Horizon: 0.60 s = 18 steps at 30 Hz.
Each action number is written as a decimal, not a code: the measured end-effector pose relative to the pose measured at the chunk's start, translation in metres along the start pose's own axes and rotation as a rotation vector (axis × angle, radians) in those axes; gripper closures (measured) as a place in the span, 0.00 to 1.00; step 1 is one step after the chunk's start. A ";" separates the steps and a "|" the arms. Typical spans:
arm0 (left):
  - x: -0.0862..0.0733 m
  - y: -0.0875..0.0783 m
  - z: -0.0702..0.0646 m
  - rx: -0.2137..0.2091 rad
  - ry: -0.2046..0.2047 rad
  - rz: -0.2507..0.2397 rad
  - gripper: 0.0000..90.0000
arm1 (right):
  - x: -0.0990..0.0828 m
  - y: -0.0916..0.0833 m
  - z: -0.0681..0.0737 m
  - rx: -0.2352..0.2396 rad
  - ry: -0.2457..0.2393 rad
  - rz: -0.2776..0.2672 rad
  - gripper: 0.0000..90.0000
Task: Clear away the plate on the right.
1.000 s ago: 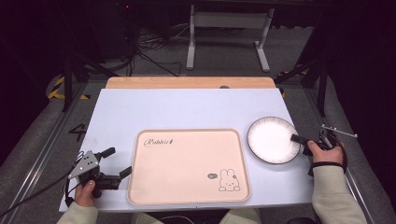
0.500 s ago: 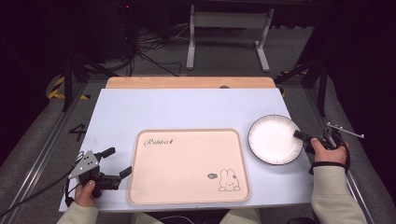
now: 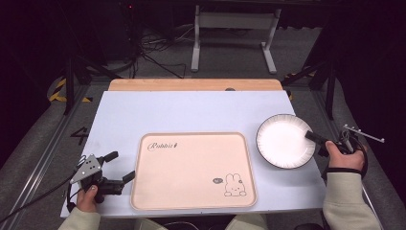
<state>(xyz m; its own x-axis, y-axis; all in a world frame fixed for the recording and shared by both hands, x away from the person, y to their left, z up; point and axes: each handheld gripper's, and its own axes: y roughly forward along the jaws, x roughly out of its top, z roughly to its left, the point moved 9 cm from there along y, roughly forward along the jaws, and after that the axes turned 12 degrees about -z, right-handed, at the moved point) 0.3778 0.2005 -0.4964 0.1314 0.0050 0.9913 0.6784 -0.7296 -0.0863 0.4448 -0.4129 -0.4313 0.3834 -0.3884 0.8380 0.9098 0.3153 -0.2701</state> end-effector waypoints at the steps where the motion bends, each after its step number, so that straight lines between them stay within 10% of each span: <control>1: 0.000 0.000 0.000 0.000 -0.001 0.000 0.00 | 0.000 0.000 0.002 0.006 0.003 0.005 0.93; 18: 0.000 0.000 0.000 0.000 0.000 0.000 0.00 | -0.003 0.002 0.050 0.103 -0.012 0.070 0.93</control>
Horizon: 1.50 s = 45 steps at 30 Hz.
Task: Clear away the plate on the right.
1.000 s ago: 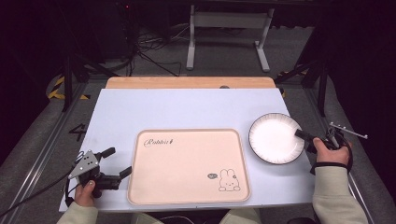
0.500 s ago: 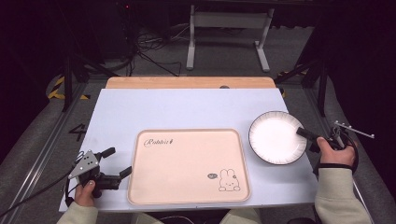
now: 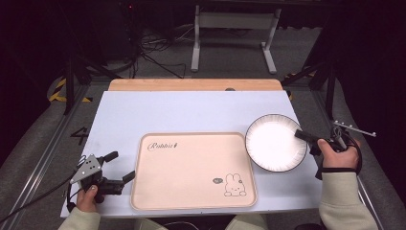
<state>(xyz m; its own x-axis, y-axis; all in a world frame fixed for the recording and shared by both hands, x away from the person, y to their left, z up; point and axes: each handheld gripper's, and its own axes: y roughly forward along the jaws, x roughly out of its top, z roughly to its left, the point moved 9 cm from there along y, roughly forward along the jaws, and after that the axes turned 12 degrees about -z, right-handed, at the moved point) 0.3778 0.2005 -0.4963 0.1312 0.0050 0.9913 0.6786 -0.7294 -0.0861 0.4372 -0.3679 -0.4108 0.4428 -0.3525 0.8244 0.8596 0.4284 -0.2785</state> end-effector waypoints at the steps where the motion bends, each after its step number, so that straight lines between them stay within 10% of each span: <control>1: 0.000 0.000 0.000 0.000 0.000 0.000 0.00 | 0.000 0.000 0.002 0.005 -0.004 0.003 0.93; 45: 0.000 0.000 0.000 -0.002 0.005 -0.003 0.00 | -0.036 0.056 0.122 0.275 -0.103 0.168 0.92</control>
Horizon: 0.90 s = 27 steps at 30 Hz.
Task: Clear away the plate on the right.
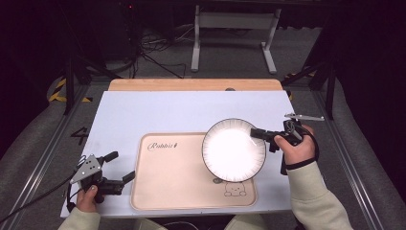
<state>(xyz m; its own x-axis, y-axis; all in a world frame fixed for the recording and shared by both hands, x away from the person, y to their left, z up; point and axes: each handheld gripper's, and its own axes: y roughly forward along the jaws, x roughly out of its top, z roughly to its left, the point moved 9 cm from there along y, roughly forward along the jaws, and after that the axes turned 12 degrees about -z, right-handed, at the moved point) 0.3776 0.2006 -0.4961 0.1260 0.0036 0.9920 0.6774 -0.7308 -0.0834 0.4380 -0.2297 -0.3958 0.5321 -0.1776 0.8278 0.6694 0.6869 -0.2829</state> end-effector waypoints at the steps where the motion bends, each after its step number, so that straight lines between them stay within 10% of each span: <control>1: 0.000 0.000 0.000 0.000 -0.001 0.000 0.00 | 0.000 0.002 0.002 0.003 0.003 0.003 0.92; 27: 0.000 0.000 -0.001 -0.002 -0.003 0.003 0.00 | -0.023 0.058 0.032 0.075 0.007 0.106 0.92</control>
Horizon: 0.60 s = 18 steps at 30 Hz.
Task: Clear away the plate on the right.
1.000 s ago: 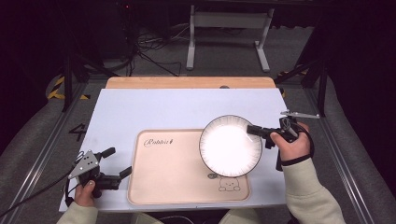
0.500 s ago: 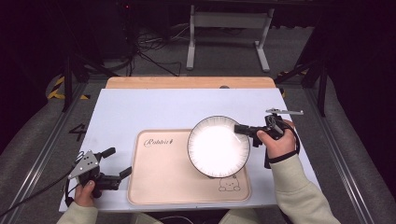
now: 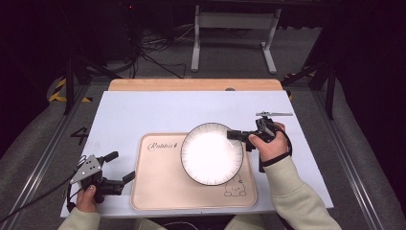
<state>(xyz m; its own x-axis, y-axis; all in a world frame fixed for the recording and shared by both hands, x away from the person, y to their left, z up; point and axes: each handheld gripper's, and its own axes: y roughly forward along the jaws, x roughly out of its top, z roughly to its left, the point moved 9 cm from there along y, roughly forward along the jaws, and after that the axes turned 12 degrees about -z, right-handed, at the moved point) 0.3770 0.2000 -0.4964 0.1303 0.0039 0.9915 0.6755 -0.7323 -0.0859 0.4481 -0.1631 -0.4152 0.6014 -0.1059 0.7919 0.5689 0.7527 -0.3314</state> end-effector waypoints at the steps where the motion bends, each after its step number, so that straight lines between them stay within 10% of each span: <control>1: 0.000 0.000 0.000 0.002 0.006 0.000 0.00 | -0.001 0.002 0.000 0.000 -0.001 0.002 0.92; 18: 0.000 0.000 -0.001 -0.006 0.021 0.005 0.00 | -0.025 0.034 0.002 0.012 0.018 0.075 0.91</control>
<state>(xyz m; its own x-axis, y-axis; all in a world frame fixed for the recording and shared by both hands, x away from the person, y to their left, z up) 0.3766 0.1993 -0.4965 0.1179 -0.0141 0.9929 0.6706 -0.7363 -0.0901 0.4512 -0.1334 -0.4450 0.6523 -0.0600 0.7556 0.5150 0.7665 -0.3837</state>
